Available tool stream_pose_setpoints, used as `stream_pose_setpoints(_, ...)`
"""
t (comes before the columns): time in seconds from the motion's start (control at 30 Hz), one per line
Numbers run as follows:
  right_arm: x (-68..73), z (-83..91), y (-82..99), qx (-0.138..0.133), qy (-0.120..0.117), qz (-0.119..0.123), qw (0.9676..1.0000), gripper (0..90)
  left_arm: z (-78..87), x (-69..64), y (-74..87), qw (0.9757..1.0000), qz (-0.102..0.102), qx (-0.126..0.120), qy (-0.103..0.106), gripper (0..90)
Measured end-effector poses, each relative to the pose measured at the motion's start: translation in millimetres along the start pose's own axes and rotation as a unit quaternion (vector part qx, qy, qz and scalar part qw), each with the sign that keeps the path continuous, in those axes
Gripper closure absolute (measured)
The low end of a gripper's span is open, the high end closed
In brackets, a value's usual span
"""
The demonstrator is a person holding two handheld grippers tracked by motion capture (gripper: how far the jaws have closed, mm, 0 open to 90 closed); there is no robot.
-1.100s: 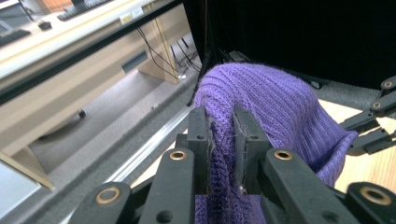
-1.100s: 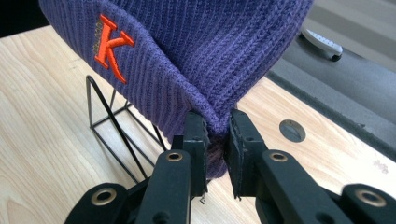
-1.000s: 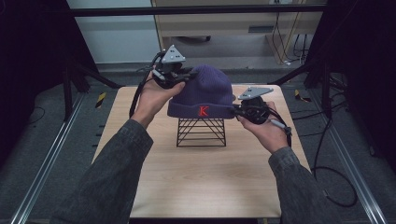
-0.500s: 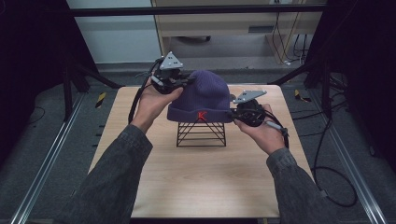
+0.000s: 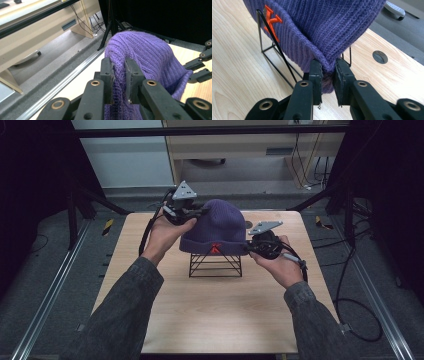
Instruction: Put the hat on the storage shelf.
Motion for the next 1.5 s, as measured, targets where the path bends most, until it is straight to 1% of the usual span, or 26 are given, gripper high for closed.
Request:
stream_pose_setpoints(0.1,-0.3,-1.2,1.9,0.002,-0.001,-0.002,1.0000,77.5,0.4,0.0,0.9,1.0000,-0.005,0.003,0.000,78.4)
stream_pose_setpoints(0.2,0.1,-2.8,4.7,0.004,-0.002,-0.004,1.0000,77.2,-0.2,0.6,3.6,1.0000,-0.004,0.006,-0.002,78.4)
stream_pose_setpoints(0.27,1.2,-3.5,6.8,0.003,-0.003,-0.006,1.0000,77.2,-0.2,-0.6,5.6,1.0000,0.002,0.002,0.000,78.4)
stream_pose_setpoints(0.33,2.4,-4.2,9.5,0.005,-0.004,-0.009,0.9999,77.1,0.0,-1.9,9.3,1.0000,0.001,0.004,0.000,78.3)
stream_pose_setpoints(0.4,3.4,-5.3,12.0,0.005,-0.004,-0.012,0.9999,77.0,1.1,-2.5,13.2,1.0000,0.007,0.005,0.000,78.3)
stream_pose_setpoints(0.47,4.8,-6.0,14.1,0.010,-0.005,-0.009,0.9999,76.8,1.8,-2.8,14.6,1.0000,0.006,0.005,-0.001,78.3)
stream_pose_setpoints(0.57,6.0,-6.7,13.8,0.009,-0.005,-0.010,0.9999,76.8,3.6,-3.2,15.0,1.0000,0.007,0.002,-0.002,78.2)
stream_pose_setpoints(0.7,6.4,-6.7,14.7,0.010,-0.005,-0.010,0.9999,76.8,3.9,-3.8,17.2,0.9999,0.014,-0.001,-0.004,78.1)
stream_pose_setpoints(0.83,6.5,-6.3,19.4,0.010,-0.006,-0.013,0.9999,76.8,2.6,-5.5,19.3,0.9999,0.016,-0.003,-0.002,78.0)
stream_pose_setpoints(0.97,6.2,-6.2,24.0,0.012,-0.005,-0.016,0.9998,76.5,1.2,-5.4,25.2,0.9998,0.020,0.002,-0.001,77.8)
stream_pose_setpoints(1.2,8.4,-7.0,26.8,0.014,-0.008,-0.015,0.9998,76.3,2.1,-8.3,25.5,0.9999,0.010,0.003,0.001,77.8)
stream_pose_setpoints(1.37,7.9,-8.3,27.6,0.015,-0.007,-0.014,0.9998,76.1,3.1,-8.9,26.8,0.9999,0.014,-0.001,0.002,77.7)
stream_pose_setpoints(1.5,7.0,-11.3,32.7,0.021,-0.007,-0.020,0.9996,75.8,2.9,-9.5,34.1,0.9999,0.016,0.003,0.003,77.6)
Point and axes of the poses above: each handheld gripper's, and its own axes: z roughly backward along the jaws, y roughly out of its underside, x roughly to its left, the point moved 10 cm from there along -z, roughly forward along the jaws, and after that the axes turned 14 degrees about -x, right-handed, at the moved point
